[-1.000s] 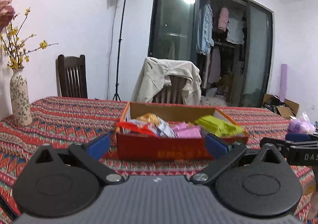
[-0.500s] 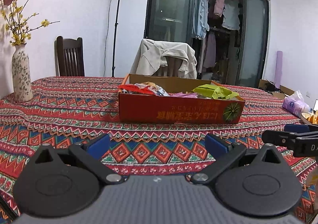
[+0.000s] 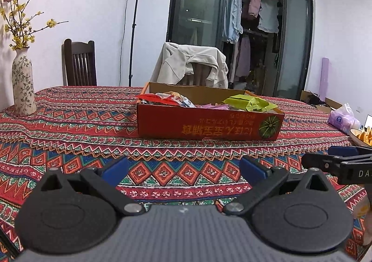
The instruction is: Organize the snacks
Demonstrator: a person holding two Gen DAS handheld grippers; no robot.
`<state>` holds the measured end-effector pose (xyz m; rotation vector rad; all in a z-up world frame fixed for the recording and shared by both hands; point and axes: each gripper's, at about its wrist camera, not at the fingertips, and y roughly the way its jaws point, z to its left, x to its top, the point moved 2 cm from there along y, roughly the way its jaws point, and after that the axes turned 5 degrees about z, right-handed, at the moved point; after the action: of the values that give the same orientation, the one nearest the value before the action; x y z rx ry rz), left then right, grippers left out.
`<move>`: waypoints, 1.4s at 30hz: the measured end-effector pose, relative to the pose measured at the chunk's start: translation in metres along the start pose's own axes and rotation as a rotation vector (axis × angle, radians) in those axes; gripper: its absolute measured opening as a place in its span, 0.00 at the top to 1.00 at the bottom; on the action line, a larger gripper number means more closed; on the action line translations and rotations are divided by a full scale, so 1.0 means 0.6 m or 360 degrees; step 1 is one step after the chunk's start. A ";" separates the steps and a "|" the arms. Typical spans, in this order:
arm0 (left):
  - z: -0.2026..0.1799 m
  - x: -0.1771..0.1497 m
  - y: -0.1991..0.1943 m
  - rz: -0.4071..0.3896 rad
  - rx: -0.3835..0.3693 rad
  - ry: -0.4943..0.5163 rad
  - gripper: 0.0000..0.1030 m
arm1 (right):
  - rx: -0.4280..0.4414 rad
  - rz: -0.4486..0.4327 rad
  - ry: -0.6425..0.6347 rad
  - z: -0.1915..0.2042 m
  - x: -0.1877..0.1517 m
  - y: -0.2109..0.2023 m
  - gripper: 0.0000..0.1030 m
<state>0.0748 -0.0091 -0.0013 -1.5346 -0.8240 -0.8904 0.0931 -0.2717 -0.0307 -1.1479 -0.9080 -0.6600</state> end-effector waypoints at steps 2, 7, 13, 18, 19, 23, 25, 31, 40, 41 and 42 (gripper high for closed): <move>0.000 0.000 0.000 -0.0001 -0.0001 -0.0003 0.00 | 0.0001 0.0002 -0.0003 0.000 0.000 0.001 0.00; 0.000 0.000 0.000 -0.0004 0.0000 0.0000 0.00 | 0.0001 0.0003 -0.0004 0.000 0.001 0.001 0.00; 0.000 -0.001 0.000 -0.0003 -0.0003 -0.0005 0.00 | 0.0002 0.0006 -0.0005 0.001 0.000 0.002 0.00; 0.000 -0.001 0.000 -0.0002 -0.0003 -0.0006 0.00 | 0.0001 0.0006 -0.0005 0.001 0.000 0.002 0.00; 0.000 -0.001 0.000 -0.0002 -0.0004 -0.0006 0.00 | 0.0003 0.0006 -0.0006 0.001 0.000 0.002 0.00; 0.000 -0.001 0.000 -0.0003 -0.0003 -0.0006 0.00 | 0.0002 0.0007 -0.0005 0.001 0.001 0.002 0.00; 0.000 -0.001 0.000 -0.0004 -0.0004 -0.0007 0.00 | 0.0000 0.0006 -0.0005 0.001 0.000 0.002 0.00; 0.001 -0.001 0.000 -0.0003 -0.0005 -0.0009 0.00 | 0.0002 0.0009 -0.0004 0.001 0.000 0.004 0.00; 0.002 -0.002 0.000 -0.0002 -0.0010 -0.0011 0.00 | 0.0003 0.0011 -0.0005 0.002 -0.002 0.005 0.00; 0.002 -0.002 0.000 -0.0002 -0.0010 -0.0011 0.00 | 0.0003 0.0011 -0.0005 0.002 -0.002 0.005 0.00; 0.002 -0.002 0.000 -0.0002 -0.0009 -0.0011 0.00 | 0.0002 0.0010 -0.0006 0.002 -0.002 0.005 0.00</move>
<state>0.0742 -0.0081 -0.0026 -1.5430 -0.8277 -0.8896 0.0946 -0.2698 -0.0331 -1.1507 -0.9074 -0.6522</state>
